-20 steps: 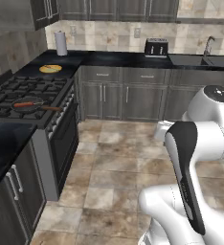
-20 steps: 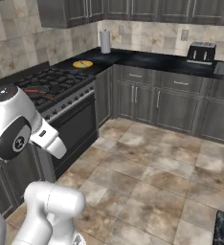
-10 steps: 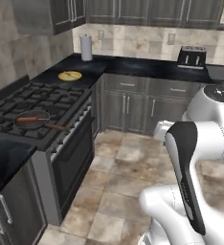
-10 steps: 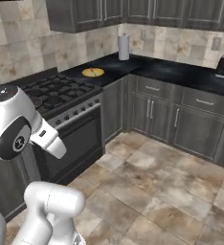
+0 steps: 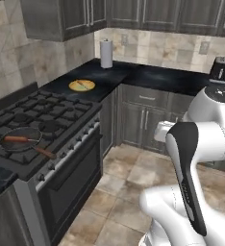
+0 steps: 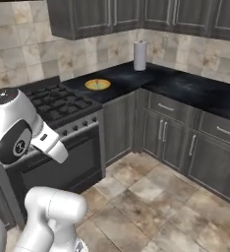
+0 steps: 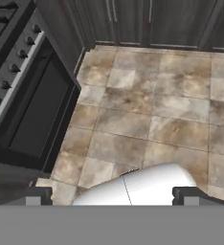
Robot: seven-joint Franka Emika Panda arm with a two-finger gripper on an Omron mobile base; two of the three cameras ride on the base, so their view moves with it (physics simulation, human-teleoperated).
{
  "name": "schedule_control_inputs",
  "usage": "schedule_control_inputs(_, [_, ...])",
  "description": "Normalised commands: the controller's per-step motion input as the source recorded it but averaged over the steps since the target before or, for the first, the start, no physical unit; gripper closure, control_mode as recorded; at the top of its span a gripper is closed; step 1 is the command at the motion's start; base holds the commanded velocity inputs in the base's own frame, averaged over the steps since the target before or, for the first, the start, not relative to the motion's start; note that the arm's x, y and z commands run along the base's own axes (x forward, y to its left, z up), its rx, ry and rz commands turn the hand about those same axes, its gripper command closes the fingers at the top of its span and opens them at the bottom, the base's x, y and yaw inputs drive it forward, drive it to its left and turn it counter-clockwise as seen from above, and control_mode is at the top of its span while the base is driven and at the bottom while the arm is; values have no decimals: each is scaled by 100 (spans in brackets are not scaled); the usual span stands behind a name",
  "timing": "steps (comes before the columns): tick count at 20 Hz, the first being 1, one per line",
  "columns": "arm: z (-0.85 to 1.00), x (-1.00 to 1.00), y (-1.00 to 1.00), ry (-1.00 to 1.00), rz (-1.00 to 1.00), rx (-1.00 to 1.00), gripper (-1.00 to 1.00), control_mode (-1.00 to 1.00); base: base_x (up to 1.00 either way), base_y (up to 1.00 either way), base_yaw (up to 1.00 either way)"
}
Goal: Place the cold items (banana and garlic) from the fridge in one tupperware on the dining counter. Place the warm items (hot dog and kebab skewer) in the stove area in another tupperware.
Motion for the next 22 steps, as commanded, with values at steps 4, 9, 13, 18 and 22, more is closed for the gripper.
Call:
schedule_control_inputs(4, [0,0,0,0,0,0,-100,100,99,-68,31])
schedule_control_inputs(9, [0,0,0,0,0,0,-100,100,99,-66,32])
schedule_control_inputs(13, [0,0,0,0,0,0,-100,100,99,-63,32])
schedule_control_inputs(18, [0,0,0,0,0,0,-100,100,100,-51,38])
schedule_control_inputs(22, [0,0,0,0,0,0,-100,100,96,-41,47])
